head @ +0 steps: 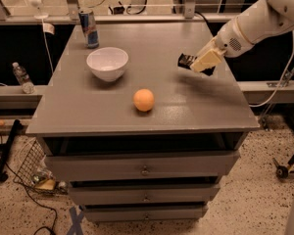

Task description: Move rxbar chocolate near orange

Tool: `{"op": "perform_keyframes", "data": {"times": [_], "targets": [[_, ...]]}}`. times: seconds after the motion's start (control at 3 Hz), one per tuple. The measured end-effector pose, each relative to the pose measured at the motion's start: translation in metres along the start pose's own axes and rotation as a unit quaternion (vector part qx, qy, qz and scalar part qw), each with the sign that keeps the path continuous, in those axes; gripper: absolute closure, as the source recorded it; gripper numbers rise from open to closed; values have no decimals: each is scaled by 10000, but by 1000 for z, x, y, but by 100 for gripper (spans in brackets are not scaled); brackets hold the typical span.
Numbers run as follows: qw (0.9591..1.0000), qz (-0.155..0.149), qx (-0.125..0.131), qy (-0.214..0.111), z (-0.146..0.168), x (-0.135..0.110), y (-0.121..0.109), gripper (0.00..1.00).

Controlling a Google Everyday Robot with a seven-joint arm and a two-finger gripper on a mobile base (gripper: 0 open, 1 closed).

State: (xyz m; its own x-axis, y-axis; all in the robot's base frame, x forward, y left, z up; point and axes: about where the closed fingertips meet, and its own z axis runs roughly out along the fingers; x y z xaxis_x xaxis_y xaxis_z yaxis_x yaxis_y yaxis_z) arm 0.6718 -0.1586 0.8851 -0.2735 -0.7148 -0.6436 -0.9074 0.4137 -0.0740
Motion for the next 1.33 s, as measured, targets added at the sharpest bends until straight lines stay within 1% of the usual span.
{"op": "perform_keyframes", "data": {"times": [0.33, 0.67, 1.0, 1.33], "targets": [[9989, -391, -195, -139, -1, -5, 32, 100], [9960, -689, -538, -204, 12, -2, 66, 100], [9924, -837, -899, -80, 36, 6, 90, 100], [9883, -955, -1193, 7, 55, 11, 107, 100]]}}
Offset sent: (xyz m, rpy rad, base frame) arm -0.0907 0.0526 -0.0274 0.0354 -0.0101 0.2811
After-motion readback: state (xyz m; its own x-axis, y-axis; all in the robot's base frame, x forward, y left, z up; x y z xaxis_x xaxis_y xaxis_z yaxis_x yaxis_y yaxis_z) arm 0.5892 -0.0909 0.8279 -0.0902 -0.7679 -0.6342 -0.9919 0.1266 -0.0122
